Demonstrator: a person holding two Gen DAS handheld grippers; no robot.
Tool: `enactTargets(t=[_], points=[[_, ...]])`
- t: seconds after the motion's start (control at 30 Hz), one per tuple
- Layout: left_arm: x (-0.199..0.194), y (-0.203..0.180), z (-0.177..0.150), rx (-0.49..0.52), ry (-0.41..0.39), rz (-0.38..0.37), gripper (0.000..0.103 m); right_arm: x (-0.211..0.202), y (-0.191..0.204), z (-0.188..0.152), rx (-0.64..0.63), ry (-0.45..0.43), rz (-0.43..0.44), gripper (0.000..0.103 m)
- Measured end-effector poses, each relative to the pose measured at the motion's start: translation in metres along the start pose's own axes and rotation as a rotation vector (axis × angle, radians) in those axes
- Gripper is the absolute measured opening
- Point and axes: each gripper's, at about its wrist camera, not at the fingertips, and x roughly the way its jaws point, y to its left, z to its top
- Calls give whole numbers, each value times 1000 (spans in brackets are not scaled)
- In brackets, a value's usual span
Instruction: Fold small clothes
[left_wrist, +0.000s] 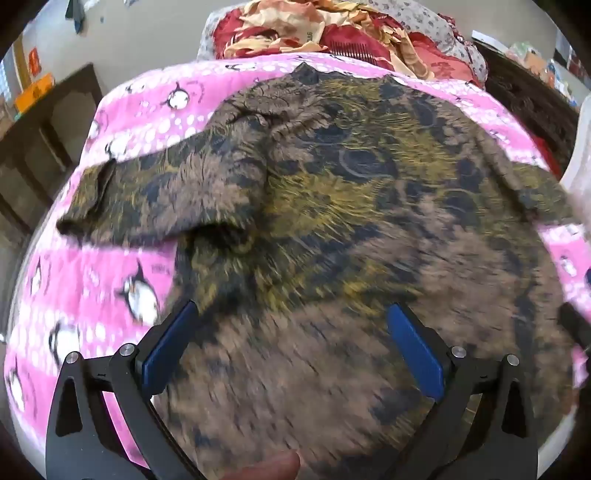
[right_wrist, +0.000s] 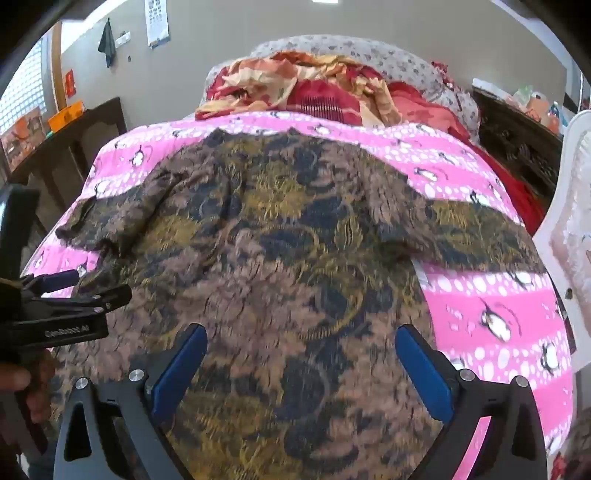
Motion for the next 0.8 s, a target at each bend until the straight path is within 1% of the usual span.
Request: enactTargets(t=[0.07,0.1,0.13,0.17,0.23,0.3,0.33,0.4,0.43,0.57,0.7,0.73,0.8], points=[[18,6,4,6,-7,14,103,16,-2,3,-23,-19,-16,101],[29,10,7,4,-8,14,103,27,-2,4,-39,-21,-42,101],[39,13,9,-7,4,11,103,45,-2,7,-54,-17,-71,101],[45,16,11,-24,7,-10,103,70,0,12,-67,-3,-100,101],[51,18,13,-44,-26,-39,103,78,-6,18,-46,21,-98,101],[54,17,7,-45,-62,-42,103,93,-12,20,-29,20,-71,101],[53,18,5,-48,-75,-43,103,98,-13,18,-41,18,-73,101],[52,20,3,-60,-81,-53,103,114,-14,12,-14,69,-33,101],[53,21,3,-64,-78,-57,103,119,-16,10,5,100,-18,101],[53,18,1,-55,-77,-42,103,122,-15,12,3,130,-23,103],[53,15,0,-54,-78,-34,103,125,-14,18,5,70,-41,103],[53,14,-1,-52,-81,-31,103,126,-14,19,4,61,-45,103],[54,17,2,-62,-72,-50,103,127,-14,19,5,65,-42,103]])
